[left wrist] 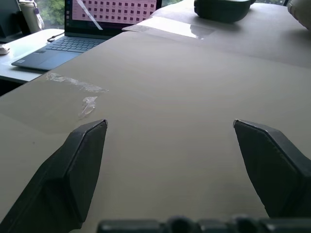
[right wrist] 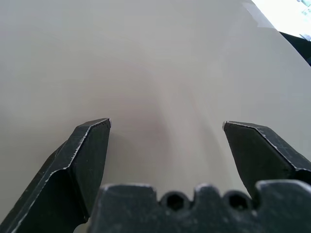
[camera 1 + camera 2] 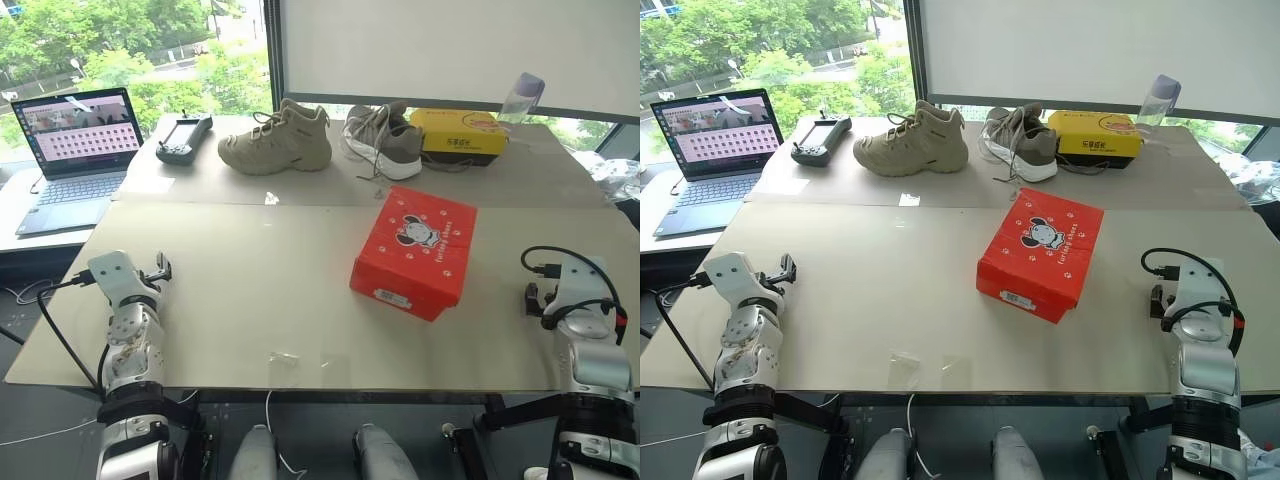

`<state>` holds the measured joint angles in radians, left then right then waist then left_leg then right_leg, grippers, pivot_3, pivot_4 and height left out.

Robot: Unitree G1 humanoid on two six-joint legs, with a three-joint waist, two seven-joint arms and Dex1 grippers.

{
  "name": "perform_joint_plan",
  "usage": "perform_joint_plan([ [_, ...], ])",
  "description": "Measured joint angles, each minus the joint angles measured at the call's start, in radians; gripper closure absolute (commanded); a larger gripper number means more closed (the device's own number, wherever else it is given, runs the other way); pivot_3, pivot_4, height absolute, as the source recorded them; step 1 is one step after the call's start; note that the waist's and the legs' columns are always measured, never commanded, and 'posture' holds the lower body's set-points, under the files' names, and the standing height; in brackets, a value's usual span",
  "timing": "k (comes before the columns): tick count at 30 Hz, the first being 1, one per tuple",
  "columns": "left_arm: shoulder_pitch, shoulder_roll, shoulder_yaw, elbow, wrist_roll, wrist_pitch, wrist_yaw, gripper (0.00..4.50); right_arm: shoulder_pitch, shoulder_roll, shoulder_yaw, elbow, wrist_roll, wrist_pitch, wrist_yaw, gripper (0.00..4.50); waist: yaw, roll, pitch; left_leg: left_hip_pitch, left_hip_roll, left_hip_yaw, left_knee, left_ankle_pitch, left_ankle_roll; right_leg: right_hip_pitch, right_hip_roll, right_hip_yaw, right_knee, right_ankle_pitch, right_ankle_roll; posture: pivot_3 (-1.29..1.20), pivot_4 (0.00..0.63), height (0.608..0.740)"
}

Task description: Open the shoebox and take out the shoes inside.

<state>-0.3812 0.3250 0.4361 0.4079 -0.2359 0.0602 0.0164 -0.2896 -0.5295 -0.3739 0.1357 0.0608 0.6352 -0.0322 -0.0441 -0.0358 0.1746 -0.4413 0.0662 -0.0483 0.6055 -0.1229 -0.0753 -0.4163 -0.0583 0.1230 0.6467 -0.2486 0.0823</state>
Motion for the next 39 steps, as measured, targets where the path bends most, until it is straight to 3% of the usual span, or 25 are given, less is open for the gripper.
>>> perform_joint_plan([
  [3,-0.019,0.007,-0.018,0.036,-0.004,-0.018,-0.081,0.03,0.007,-0.001,-0.008,0.0,0.0,0.0,0.001,0.0,0.004,0.0,0.0,0.0,0.0,0.0,0.0,0.0,0.0,0.0,0.0,0.0,0.0,0.0,0.0,0.0,0.15,0.712],
  [9,-0.221,0.074,-0.248,0.206,-0.046,0.008,-0.706,0.03,0.042,-0.072,-0.006,-0.016,0.024,0.0,0.133,0.0,0.024,0.001,0.0,-0.006,-0.001,0.0,0.002,0.0,0.0,-0.002,-0.001,-0.001,-0.003,-0.004,-0.006,0.0,0.15,0.712],
  [11,-0.301,0.101,-0.317,0.248,-0.039,-0.002,-0.881,0.56,0.051,-0.1,-0.004,-0.044,0.054,0.004,0.212,0.0,0.015,0.001,0.0,-0.007,-0.001,0.0,0.0,0.0,0.0,-0.003,-0.001,-0.001,-0.003,0.0,0.0,0.0,0.15,0.712],
  [12,-0.36,0.116,-0.36,0.304,-0.021,-0.025,-0.973,0.79,0.076,-0.133,0.005,-0.063,0.074,0.006,0.271,0.53,0.01,0.001,0.0,-0.007,-0.001,-0.001,-0.001,0.0,0.0,-0.004,-0.001,-0.002,-0.003,-0.001,0.001,0.0,0.15,0.712],
  [16,-0.525,0.131,-0.428,0.511,0.042,-0.111,-1.161,2.34,0.123,-0.195,0.019,-0.089,0.122,0.023,0.419,1.78,-0.01,0.001,0.0,-0.006,-0.001,-0.001,-0.005,0.0,0.0,-0.004,0.0,-0.002,-0.004,-0.002,0.0,0.0,0.15,0.712],
  [21,-0.683,0.058,-0.474,0.754,0.134,-0.203,-1.199,4.29,0.069,-0.245,0.118,-0.1,0.138,0.027,0.55,3.5,-0.026,0.0,0.001,-0.007,-0.001,-0.001,-0.001,0.0,0.0,-0.004,0.0,-0.002,-0.002,-0.002,0.001,0.0,0.15,0.712],
  [22,-0.707,0.026,-0.482,0.787,0.152,-0.221,-1.2,4.5,0.035,-0.245,0.152,-0.096,0.136,0.024,0.564,3.81,-0.027,0.0,0.001,-0.007,-0.001,-0.001,0.001,0.0,0.0,-0.004,0.0,-0.002,-0.002,-0.002,0.002,0.0,0.15,0.712],
  [24,-0.735,-0.033,-0.499,0.818,0.177,-0.243,-1.204,4.5,-0.029,-0.244,0.205,-0.075,0.12,0.013,0.578,4.43,-0.025,0.0,0.001,-0.008,-0.001,-0.001,0.002,0.0,0.0,-0.004,0.0,-0.001,-0.001,-0.001,0.002,0.0,0.15,0.712],
  [32,-0.801,-0.229,-0.526,0.878,0.238,-0.279,-1.211,4.5,-0.192,-0.206,0.386,0.063,0.014,0.0,0.591,4.43,-0.014,0.0,0.001,-0.014,-0.002,-0.003,0.001,0.0,0.0,-0.009,-0.001,-0.002,-0.001,-0.002,0.003,0.0,0.15,0.712],
  [39,-0.826,-0.22,-0.499,0.876,0.238,-0.284,-1.239,4.5,-0.209,-0.164,0.43,-0.04,-0.02,0.097,0.605,4.43,-0.025,0.001,0.002,-0.013,-0.002,-0.003,0.002,0.0,0.0,-0.009,0.0,-0.002,0.001,-0.002,0.003,0.0,0.15,0.712],
])
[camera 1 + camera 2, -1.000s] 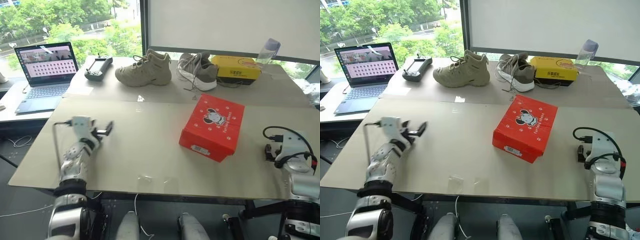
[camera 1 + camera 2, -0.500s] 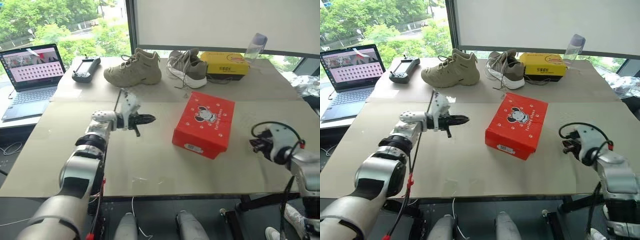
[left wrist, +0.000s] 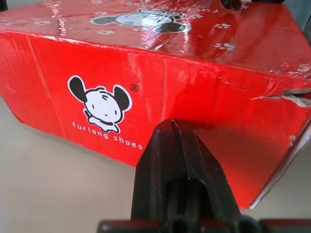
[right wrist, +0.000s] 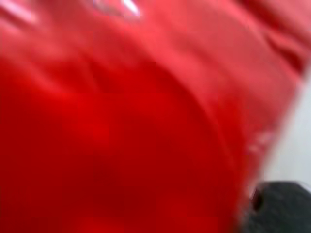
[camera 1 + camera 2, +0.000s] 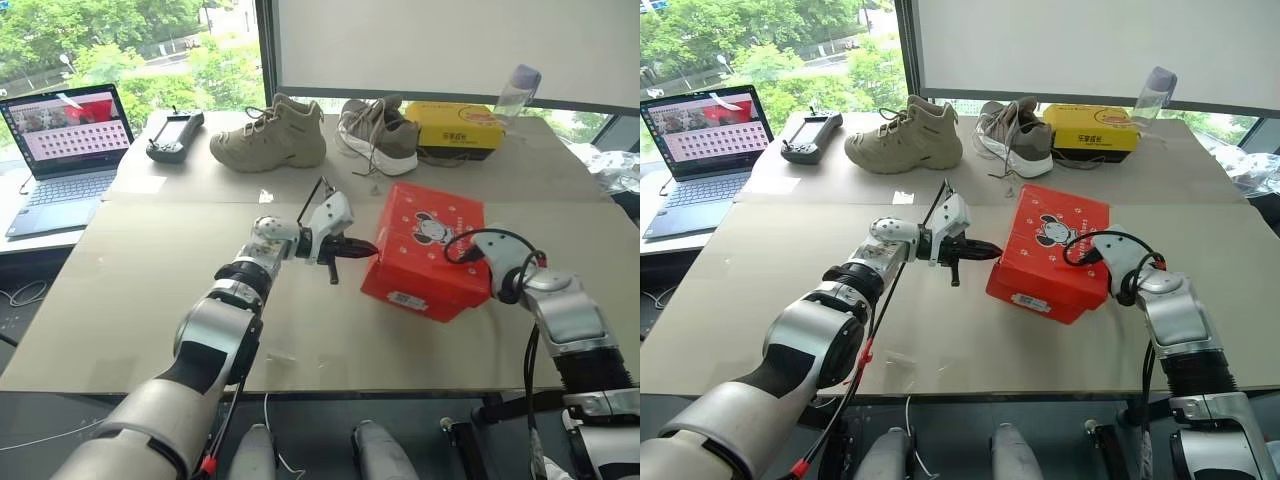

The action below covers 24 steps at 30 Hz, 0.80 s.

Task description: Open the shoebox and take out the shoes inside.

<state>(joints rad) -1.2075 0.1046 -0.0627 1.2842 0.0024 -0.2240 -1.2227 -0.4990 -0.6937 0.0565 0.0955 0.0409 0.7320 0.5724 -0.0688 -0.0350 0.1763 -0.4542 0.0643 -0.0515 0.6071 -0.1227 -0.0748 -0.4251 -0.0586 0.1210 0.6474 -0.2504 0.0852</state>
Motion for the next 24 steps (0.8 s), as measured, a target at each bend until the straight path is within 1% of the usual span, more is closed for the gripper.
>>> perform_joint_plan([
  [4,0.006,0.053,0.024,-0.022,-0.007,-0.017,-0.036,4.5,-0.015,0.028,0.03,-0.111,0.002,0.096,0.028,4.43,-0.002,0.001,0.001,0.0,0.0,0.0,0.0,0.0,0.0,0.0,0.0,0.0,0.0,0.0,0.0,0.0,0.15,0.712],
  [7,0.03,0.12,0.066,-0.097,-0.046,-0.017,-0.074,4.5,-0.057,0.084,0.063,-0.16,0.006,0.149,0.039,4.43,-0.007,0.002,0.002,0.0,0.001,-0.001,0.0,0.0,0.0,-0.001,0.001,0.0,0.001,0.0,0.0,0.0,0.15,0.712],
  [9,0.071,0.175,0.096,-0.187,-0.081,-0.007,-0.081,4.5,-0.1,0.132,0.095,-0.171,0.014,0.167,0.054,4.43,-0.006,0.002,0.003,0.0,0.001,-0.001,-0.001,0.0,0.0,-0.001,0.001,0.0,0.001,0.0,-0.001,0.0,0.15,0.712],
  [11,0.106,0.207,0.112,-0.256,-0.097,0.016,-0.081,4.5,-0.124,0.161,0.117,-0.171,0.02,0.168,0.066,4.43,0.0,0.003,0.003,0.0,0.001,-0.001,0.0,0.0,0.0,-0.001,0.001,-0.001,0.001,0.0,-0.001,0.0,0.15,0.712],
  [12,0.133,0.224,0.116,-0.302,-0.106,0.029,-0.082,4.5,-0.136,0.176,0.127,-0.171,0.021,0.169,0.071,4.43,0.001,0.003,0.003,-0.001,0.001,-0.001,0.0,0.0,0.0,0.0,0.0,-0.001,0.001,0.0,-0.001,0.0,0.15,0.712],
  [13,0.194,0.265,0.123,-0.395,-0.122,0.067,-0.08,4.5,-0.165,0.206,0.146,-0.171,0.021,0.169,0.08,4.43,0.0,0.003,0.003,-0.001,0.001,-0.001,0.0,0.0,0.0,0.0,0.0,-0.001,0.001,0.001,-0.001,0.0,0.15,0.712],
  [15,0.285,0.311,0.127,-0.535,-0.133,0.136,-0.072,4.5,-0.193,0.228,0.17,-0.171,0.021,0.168,0.097,4.43,0.001,0.003,0.004,-0.001,0.001,-0.001,0.0,0.0,0.0,0.0,0.0,-0.001,0.001,0.002,-0.003,0.0,0.15,0.712],
  [16,0.319,0.325,0.128,-0.585,-0.142,0.167,-0.066,4.5,-0.199,0.237,0.172,-0.171,0.021,0.168,0.1,4.43,0.003,0.004,0.004,-0.001,0.001,-0.002,0.0,0.0,0.0,0.0,0.0,-0.002,0.001,0.003,-0.004,0.0,0.15,0.712],
  [18,0.424,0.36,0.13,-0.75,-0.164,0.265,-0.042,4.5,-0.223,0.254,0.175,-0.161,0.02,0.168,0.103,4.43,0.01,0.004,0.004,-0.002,0.001,-0.002,0.001,0.0,0.0,0.0,0.0,-0.003,0.002,0.004,-0.007,0.0,0.15,0.712],
  [19,0.464,0.368,0.13,-0.813,-0.166,0.309,-0.033,4.5,-0.24,0.256,0.173,-0.156,0.019,0.167,0.102,4.43,0.019,0.004,0.004,-0.002,0.001,-0.002,0.001,0.0,0.0,0.0,0.0,-0.003,0.002,0.004,-0.007,0.0,0.15,0.712],
  [20,0.474,0.369,0.13,-0.829,-0.166,0.317,-0.031,4.5,-0.242,0.256,0.172,-0.156,0.019,0.167,0.102,4.43,0.019,0.004,0.004,-0.002,0.001,-0.002,0.002,0.0,0.0,0.0,0.0,-0.003,0.002,0.004,-0.007,0.0,0.15,0.712],
  [23,0.589,0.381,0.129,-0.998,-0.193,0.425,0.0,4.5,-0.267,0.257,0.162,-0.152,0.018,0.152,0.102,4.43,0.025,0.004,0.004,-0.001,0.002,-0.002,0.002,0.0,0.0,0.0,0.0,-0.003,0.002,0.004,-0.007,0.0,0.15,0.712],
  [24,0.61,0.378,0.124,-1.021,-0.196,0.447,0.005,4.5,-0.27,0.257,0.158,-0.152,0.018,0.147,0.102,4.43,0.026,0.004,0.004,-0.001,0.002,-0.002,0.003,0.0,0.0,0.0,0.0,-0.004,0.002,0.004,-0.007,0.0,0.15,0.712],
])
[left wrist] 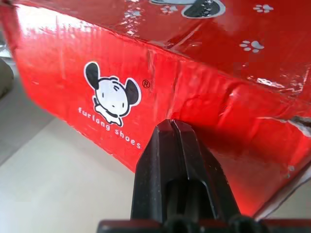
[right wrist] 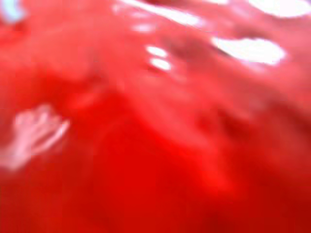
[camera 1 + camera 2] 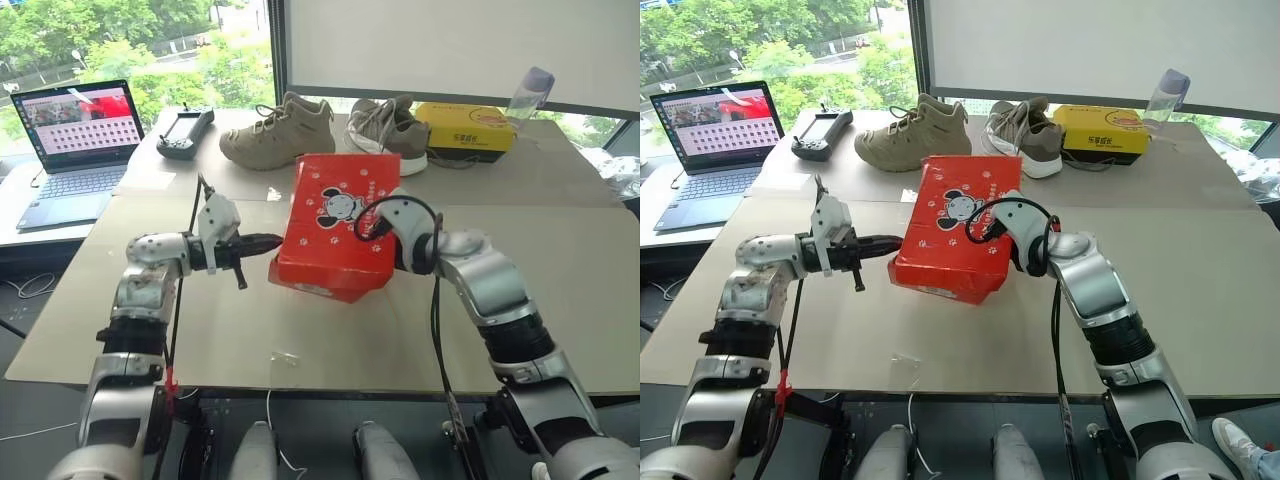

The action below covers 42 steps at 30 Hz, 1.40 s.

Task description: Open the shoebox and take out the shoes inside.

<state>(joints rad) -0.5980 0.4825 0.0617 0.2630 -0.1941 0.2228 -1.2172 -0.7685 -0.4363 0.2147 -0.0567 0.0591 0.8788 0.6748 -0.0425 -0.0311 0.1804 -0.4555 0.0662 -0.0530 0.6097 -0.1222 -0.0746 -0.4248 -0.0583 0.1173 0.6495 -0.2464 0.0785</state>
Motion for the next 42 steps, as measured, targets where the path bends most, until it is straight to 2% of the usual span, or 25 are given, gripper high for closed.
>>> perform_joint_plan([
  [8,0.083,-0.038,-0.049,-0.137,-0.009,0.152,0.097,4.5,-0.011,0.008,-0.03,-0.04,0.02,-0.029,0.023,4.43,-0.001,0.0,0.0,0.0,0.0,0.0,0.0,0.0,0.0,0.0,0.0,0.0,0.0,0.0,0.0,0.0,0.15,0.712],
  [22,0.075,-0.04,-0.062,-0.126,-0.016,0.156,0.116,4.5,-0.01,0.023,-0.044,-0.108,0.076,-0.006,0.032,4.43,0.0,0.0,0.0,0.001,0.0,0.0,0.0,0.0,0.0,0.0,0.0,0.0,0.0,0.0,0.0,0.0,0.15,0.712],
  [24,0.075,-0.044,-0.067,-0.13,-0.027,0.16,0.117,4.5,-0.007,-0.006,-0.056,-0.106,0.084,-0.006,0.036,4.43,0.002,0.0,0.0,0.0,0.0,0.0,0.0,0.0,0.0,0.001,0.0,0.0,0.0,0.0,0.0,0.0,0.15,0.712],
  [28,0.058,-0.051,-0.08,-0.184,-0.077,0.162,0.114,4.5,0.002,-0.158,-0.145,-0.046,0.104,-0.007,0.066,4.43,0.008,0.0,0.0,0.001,0.0,0.0,0.001,0.0,0.0,0.001,0.0,0.0,-0.001,0.0,0.0,0.0,0.15,0.712],
  [32,0.053,-0.047,-0.086,-0.19,-0.087,0.162,0.115,4.5,0.044,-0.264,-0.182,-0.043,0.115,-0.026,0.112,4.43,-0.007,0.0,0.0,0.002,0.0,0.0,-0.001,0.0,0.0,0.001,0.0,0.001,-0.001,-0.001,0.0,0.0,0.15,0.712],
  [42,0.047,-0.045,-0.099,-0.189,-0.101,0.162,0.123,4.5,0.12,-0.286,-0.182,-0.055,0.123,-0.042,0.122,4.43,-0.003,0.0,0.0,0.002,0.0,0.001,0.0,0.0,0.0,0.002,0.0,0.001,-0.001,-0.003,0.004,0.0,0.15,0.712],
])
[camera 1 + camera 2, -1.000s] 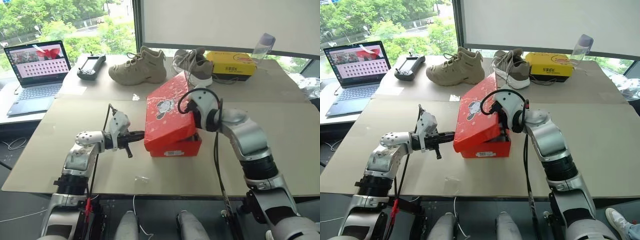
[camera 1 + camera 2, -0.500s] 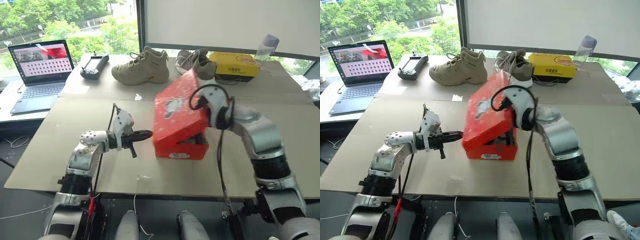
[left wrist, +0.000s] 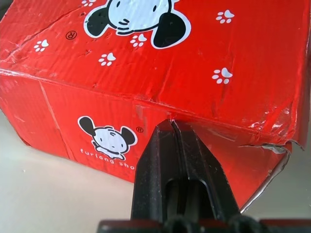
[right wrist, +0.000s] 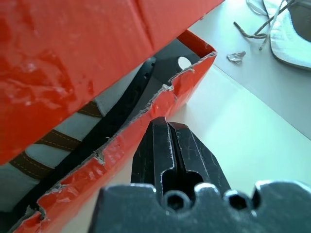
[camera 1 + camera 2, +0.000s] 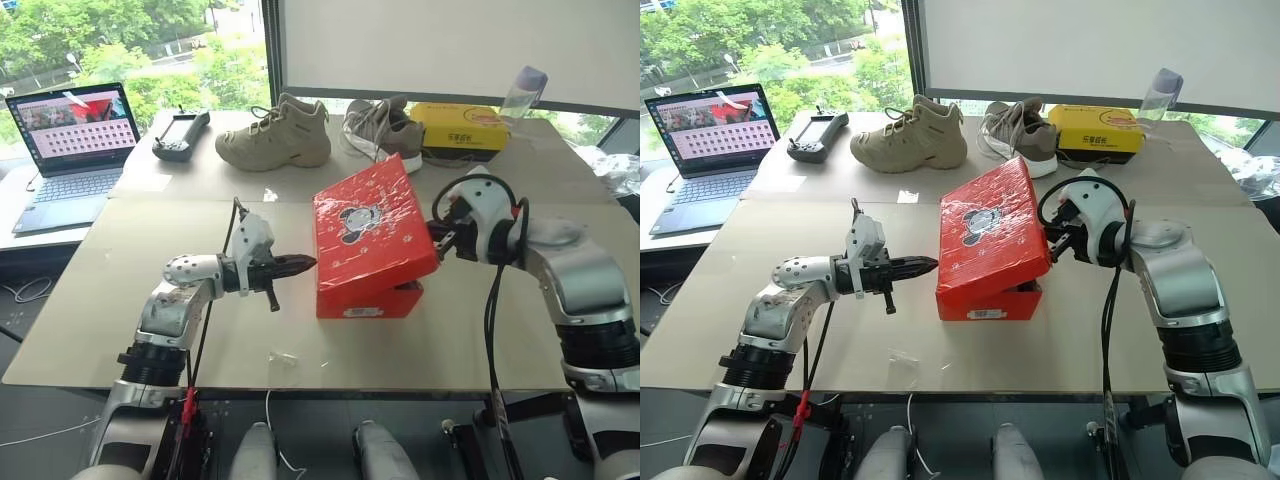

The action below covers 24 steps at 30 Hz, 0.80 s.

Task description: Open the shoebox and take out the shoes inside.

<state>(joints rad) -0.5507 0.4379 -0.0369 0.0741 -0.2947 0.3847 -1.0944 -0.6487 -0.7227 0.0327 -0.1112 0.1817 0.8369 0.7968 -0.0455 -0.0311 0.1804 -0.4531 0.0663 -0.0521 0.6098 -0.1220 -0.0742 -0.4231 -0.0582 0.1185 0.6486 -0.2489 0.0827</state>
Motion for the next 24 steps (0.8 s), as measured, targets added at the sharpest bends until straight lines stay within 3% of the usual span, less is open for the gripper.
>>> perform_joint_plan([
  [16,0.041,0.131,0.091,0.001,-0.069,0.054,0.02,4.5,0.023,-0.072,-0.017,0.189,-0.063,-0.14,-0.03,4.43,-0.001,0.0,0.0,0.001,0.0,0.0,0.0,0.0,0.0,0.001,0.0,0.0,0.0,0.0,0.0,0.0,0.15,0.712],
  [24,0.052,0.07,0.006,-0.039,-0.068,0.055,0.028,4.5,0.023,0.069,0.129,0.222,-0.091,-0.183,-0.015,4.43,0.0,0.0,0.0,0.001,0.0,0.0,0.0,0.0,0.0,0.001,0.0,0.0,0.0,0.0,0.0,0.0,0.15,0.712],
])
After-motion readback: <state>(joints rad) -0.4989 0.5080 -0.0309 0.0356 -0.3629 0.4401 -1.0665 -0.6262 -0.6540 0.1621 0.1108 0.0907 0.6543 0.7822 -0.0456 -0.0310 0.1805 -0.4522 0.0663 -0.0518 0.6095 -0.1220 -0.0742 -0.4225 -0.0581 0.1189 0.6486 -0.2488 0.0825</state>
